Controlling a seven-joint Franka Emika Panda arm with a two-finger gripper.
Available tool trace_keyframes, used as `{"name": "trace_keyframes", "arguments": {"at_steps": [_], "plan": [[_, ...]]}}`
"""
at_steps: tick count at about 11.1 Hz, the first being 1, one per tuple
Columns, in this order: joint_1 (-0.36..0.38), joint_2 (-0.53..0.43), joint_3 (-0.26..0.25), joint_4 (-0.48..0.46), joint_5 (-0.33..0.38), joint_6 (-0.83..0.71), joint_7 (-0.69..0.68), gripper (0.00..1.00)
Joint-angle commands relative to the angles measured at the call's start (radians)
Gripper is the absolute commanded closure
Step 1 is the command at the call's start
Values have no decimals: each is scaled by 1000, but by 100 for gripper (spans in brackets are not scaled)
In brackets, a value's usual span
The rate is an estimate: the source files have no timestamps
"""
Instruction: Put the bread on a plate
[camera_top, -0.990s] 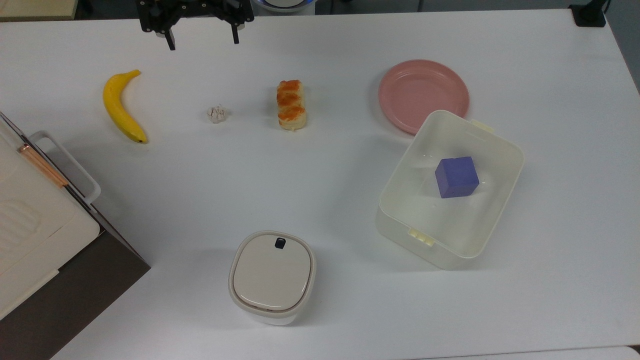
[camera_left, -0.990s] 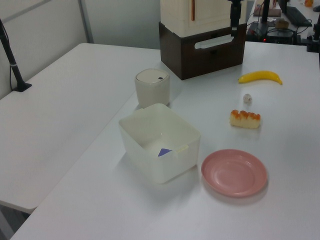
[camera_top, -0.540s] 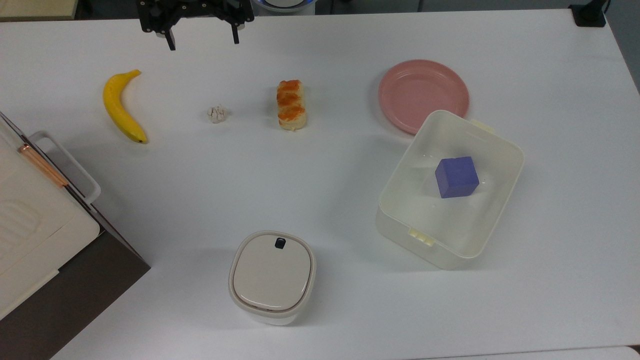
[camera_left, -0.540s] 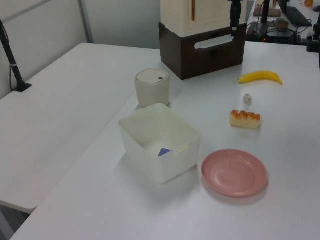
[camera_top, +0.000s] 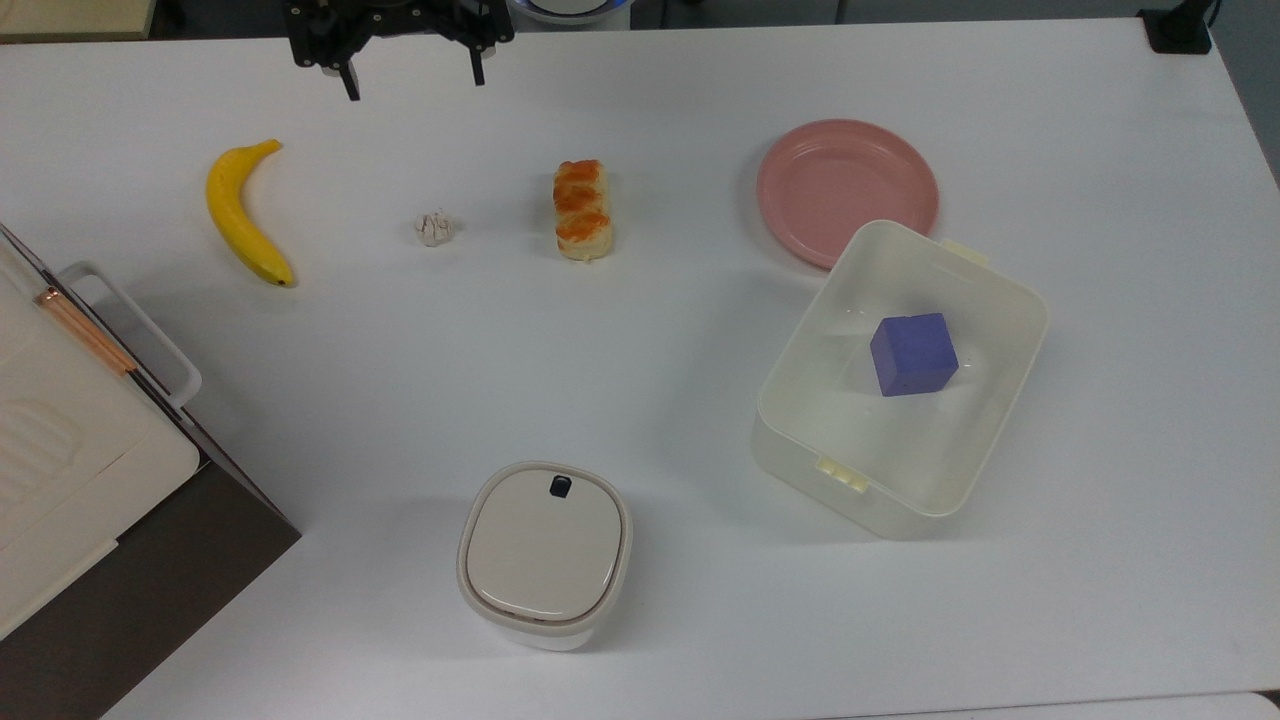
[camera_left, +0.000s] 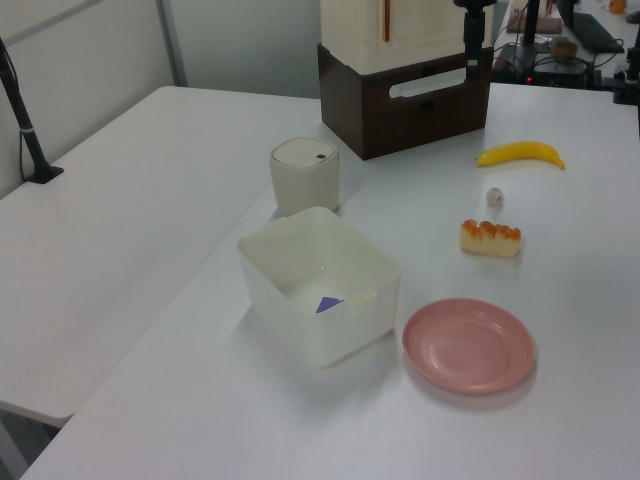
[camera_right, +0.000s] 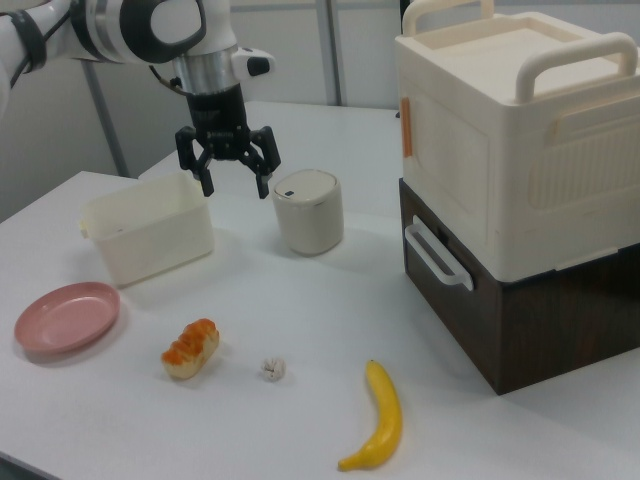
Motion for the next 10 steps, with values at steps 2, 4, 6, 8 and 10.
{"name": "trace_keyframes", "arguments": {"at_steps": [2, 4, 6, 8, 10], "plan": [[11, -143, 16, -201, 33, 45, -29, 0], [11, -181, 23, -270, 40, 77, -29, 0], [11, -184, 46, -309, 40, 97, -40, 0], [11, -189, 47, -335, 42, 97, -116, 0], [26, -189, 47, -369, 42, 105, -118, 0]]}}
